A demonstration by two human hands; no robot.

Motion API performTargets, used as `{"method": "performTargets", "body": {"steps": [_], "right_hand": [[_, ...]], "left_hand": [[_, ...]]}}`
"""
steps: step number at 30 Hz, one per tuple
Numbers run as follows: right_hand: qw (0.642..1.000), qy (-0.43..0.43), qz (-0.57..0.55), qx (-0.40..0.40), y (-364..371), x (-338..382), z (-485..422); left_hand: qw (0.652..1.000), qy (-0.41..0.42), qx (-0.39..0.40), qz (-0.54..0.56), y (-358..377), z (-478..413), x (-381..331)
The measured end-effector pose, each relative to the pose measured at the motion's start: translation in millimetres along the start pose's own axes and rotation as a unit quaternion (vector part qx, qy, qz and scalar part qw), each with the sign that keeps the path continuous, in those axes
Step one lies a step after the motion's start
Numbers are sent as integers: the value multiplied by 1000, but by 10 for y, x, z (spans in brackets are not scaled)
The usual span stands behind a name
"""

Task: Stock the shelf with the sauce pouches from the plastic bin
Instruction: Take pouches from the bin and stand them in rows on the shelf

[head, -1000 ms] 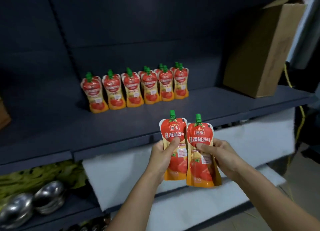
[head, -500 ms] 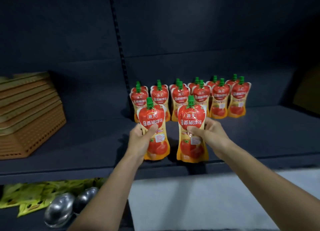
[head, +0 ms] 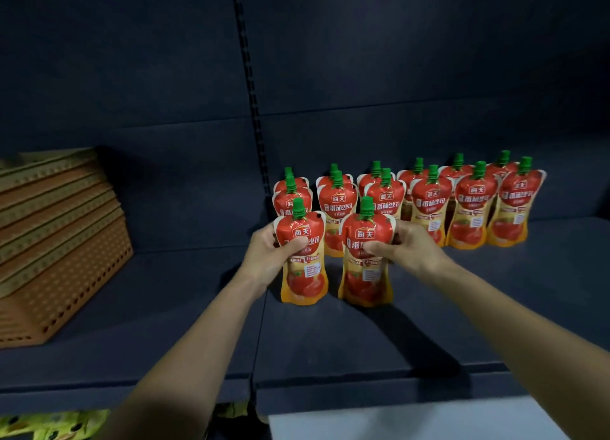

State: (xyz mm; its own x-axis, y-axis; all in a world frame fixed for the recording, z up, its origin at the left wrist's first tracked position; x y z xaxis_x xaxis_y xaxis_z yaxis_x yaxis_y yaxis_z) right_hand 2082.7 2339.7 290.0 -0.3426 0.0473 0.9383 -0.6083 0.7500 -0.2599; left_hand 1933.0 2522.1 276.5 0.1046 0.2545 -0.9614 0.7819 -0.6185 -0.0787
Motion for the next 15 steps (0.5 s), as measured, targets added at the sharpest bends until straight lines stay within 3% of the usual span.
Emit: {"method": "performTargets", "body": {"steps": [6, 15], "right_hand": [[998, 16, 38, 43, -91, 22, -178], [999, 23, 27, -7, 134, -35, -543]], "left_hand": [[985, 25, 88, -148, -50, -323, -287], [983, 33, 56, -170, -108, -670, -197]]}}
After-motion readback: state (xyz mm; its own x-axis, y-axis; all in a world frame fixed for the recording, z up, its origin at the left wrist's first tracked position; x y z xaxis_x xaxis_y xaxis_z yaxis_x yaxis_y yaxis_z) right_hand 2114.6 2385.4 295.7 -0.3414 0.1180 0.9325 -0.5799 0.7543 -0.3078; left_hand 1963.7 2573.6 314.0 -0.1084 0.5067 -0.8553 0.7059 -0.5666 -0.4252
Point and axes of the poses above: each hand's wrist, its own z-axis away from the middle knuckle, its own y-axis out of the palm, x = y × z, the point moved 6 cm from there along -z, towards the middle knuckle, and after that the axes turned 9 degrees about -x, right-handed, at the moved point
